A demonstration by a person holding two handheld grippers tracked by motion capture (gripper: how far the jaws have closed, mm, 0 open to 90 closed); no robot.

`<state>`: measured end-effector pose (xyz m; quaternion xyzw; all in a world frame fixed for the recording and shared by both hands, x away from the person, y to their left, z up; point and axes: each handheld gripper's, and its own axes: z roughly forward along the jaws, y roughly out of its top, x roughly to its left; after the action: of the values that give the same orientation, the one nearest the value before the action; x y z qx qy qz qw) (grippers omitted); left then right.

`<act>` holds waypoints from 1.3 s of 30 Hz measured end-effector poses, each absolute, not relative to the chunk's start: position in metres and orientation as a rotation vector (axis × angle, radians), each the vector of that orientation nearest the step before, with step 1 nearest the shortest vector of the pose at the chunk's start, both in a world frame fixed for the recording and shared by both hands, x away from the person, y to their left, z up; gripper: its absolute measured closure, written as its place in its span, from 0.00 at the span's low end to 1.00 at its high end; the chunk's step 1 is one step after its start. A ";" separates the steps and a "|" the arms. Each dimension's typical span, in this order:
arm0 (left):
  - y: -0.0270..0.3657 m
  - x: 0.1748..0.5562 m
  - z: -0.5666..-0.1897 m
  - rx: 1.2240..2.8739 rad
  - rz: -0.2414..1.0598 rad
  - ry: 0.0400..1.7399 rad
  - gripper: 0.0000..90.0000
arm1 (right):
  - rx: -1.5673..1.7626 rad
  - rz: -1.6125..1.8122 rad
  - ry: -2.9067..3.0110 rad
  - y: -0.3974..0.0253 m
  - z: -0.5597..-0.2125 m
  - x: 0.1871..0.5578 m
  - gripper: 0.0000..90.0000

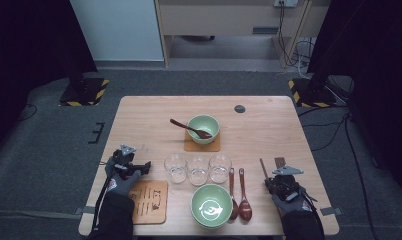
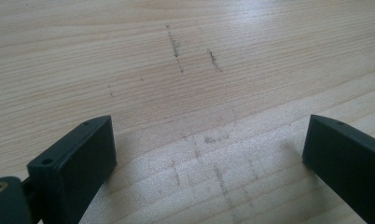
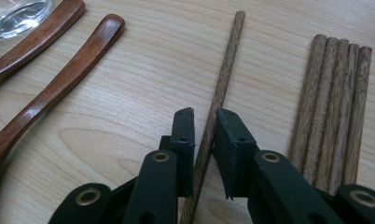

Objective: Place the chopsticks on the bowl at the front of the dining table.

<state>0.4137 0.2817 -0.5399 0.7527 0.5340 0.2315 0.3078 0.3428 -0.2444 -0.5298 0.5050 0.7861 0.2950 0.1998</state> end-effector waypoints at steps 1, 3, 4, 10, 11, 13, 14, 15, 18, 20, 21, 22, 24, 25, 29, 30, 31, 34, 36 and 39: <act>0.282 0.414 -0.540 1.990 0.612 1.412 0.02 | 1.413 0.826 2.197 -0.244 -0.530 0.343 0.87; 0.282 0.414 -0.540 1.990 0.612 1.412 0.02 | 1.419 0.833 2.197 -0.244 -0.530 0.343 0.89; 0.282 0.414 -0.540 1.990 0.612 1.412 0.02 | 1.420 0.834 2.197 -0.244 -0.530 0.342 0.90; 0.282 0.414 -0.540 1.990 0.612 1.412 0.02 | 1.428 0.841 2.194 -0.243 -0.530 0.342 0.94; 0.282 0.414 -0.540 1.990 0.612 1.412 0.02 | 1.428 0.840 2.194 -0.243 -0.530 0.342 0.94; 0.282 0.414 -0.540 1.990 0.612 1.412 0.02 | 1.428 0.841 2.194 -0.243 -0.530 0.342 0.94; 0.282 0.414 -0.540 1.990 0.612 1.412 0.02 | 1.430 0.842 2.192 -0.243 -0.530 0.342 0.94; 0.282 0.414 -0.540 1.990 0.612 1.412 0.02 | 1.432 0.844 2.192 -0.242 -0.530 0.342 0.94; 0.282 0.414 -0.540 1.990 0.612 1.412 0.02 | 1.429 0.851 2.194 -0.241 -0.530 0.342 0.94; 0.282 0.414 -0.540 1.990 0.611 1.412 0.02 | 1.430 0.867 2.196 -0.239 -0.529 0.343 0.94; 0.282 0.414 -0.540 1.990 0.611 1.412 0.02 | 1.432 0.877 2.196 -0.239 -0.529 0.344 0.94; 0.282 0.414 -0.540 1.990 0.611 1.412 0.02 | 1.432 0.881 2.194 -0.238 -0.529 0.344 0.94; 0.282 0.414 -0.540 1.990 0.611 1.412 0.02 | 1.444 0.896 2.191 -0.236 -0.529 0.347 0.94; 0.282 0.414 -0.540 1.990 0.611 1.412 0.02 | 1.449 0.901 2.192 -0.235 -0.529 0.348 0.94; 0.282 0.414 -0.540 1.990 0.610 1.411 0.02 | 1.461 0.911 2.190 -0.231 -0.531 0.354 0.94; 0.282 0.414 -0.540 1.990 0.610 1.411 0.02 | 1.457 0.911 2.189 -0.230 -0.532 0.355 0.94; 0.282 0.414 -0.540 1.990 0.610 1.411 0.02 | 1.461 0.911 2.188 -0.229 -0.532 0.357 0.94; 0.282 0.414 -0.540 1.990 0.610 1.411 0.02 | 1.453 0.913 2.187 -0.228 -0.532 0.358 0.94; 0.282 0.414 -0.540 1.990 0.610 1.411 0.02 | 1.445 0.915 2.184 -0.228 -0.532 0.357 0.91; 0.282 0.414 -0.540 1.990 0.610 1.411 0.02 | 1.429 0.936 2.165 -0.231 -0.528 0.354 0.87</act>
<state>0.4138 0.2817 -0.5399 0.7528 0.5339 0.2308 0.3082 0.3543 -0.2306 -0.5282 0.5087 0.7706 0.3331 0.1907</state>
